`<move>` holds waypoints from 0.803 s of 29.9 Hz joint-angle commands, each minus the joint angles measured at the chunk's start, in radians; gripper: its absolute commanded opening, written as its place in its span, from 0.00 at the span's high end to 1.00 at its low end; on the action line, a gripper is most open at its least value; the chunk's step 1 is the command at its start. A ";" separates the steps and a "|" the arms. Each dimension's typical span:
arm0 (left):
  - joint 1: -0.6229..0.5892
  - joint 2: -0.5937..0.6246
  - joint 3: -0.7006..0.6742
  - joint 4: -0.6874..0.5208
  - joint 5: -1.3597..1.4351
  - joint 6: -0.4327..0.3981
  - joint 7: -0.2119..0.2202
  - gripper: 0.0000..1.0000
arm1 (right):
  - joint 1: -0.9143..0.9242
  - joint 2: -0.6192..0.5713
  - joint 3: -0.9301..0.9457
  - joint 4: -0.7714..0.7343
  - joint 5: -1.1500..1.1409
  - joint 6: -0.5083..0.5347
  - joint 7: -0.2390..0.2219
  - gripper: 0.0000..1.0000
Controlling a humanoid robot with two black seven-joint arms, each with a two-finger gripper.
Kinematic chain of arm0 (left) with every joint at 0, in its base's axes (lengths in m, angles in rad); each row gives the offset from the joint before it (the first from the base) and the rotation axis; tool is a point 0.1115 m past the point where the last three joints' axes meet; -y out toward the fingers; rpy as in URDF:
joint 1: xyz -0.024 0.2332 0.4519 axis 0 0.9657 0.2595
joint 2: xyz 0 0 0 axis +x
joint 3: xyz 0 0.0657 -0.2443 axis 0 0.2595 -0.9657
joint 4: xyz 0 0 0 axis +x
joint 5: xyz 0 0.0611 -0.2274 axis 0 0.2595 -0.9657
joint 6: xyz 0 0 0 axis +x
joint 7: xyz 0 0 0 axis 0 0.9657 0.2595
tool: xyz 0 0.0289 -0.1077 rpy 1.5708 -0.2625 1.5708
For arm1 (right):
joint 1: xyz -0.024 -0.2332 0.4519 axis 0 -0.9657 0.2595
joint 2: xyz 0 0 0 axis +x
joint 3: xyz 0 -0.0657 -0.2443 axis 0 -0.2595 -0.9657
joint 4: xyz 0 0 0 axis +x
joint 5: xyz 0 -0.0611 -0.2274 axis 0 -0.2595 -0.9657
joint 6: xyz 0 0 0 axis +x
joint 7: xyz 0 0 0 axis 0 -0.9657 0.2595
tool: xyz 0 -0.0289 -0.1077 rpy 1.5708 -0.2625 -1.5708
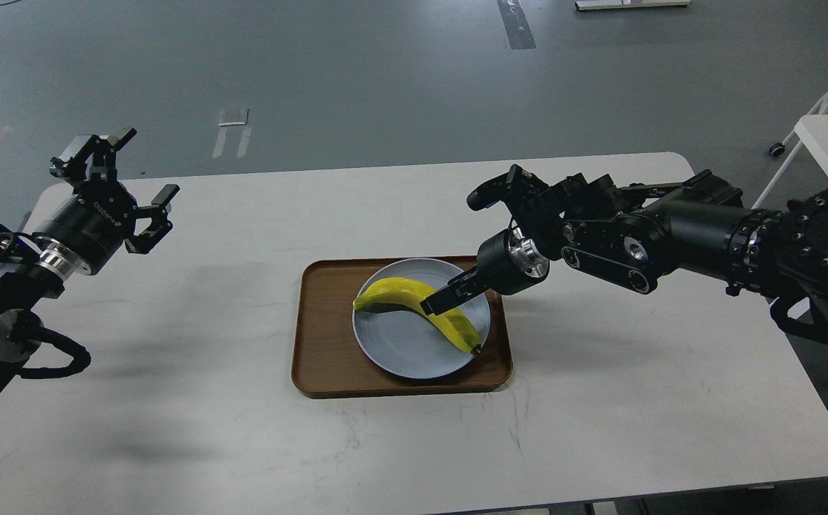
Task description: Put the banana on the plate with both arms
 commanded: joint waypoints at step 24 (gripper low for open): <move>-0.004 -0.073 0.004 0.020 0.003 0.000 0.000 0.02 | -0.642 -0.303 1.022 0.039 0.863 -0.006 0.000 0.00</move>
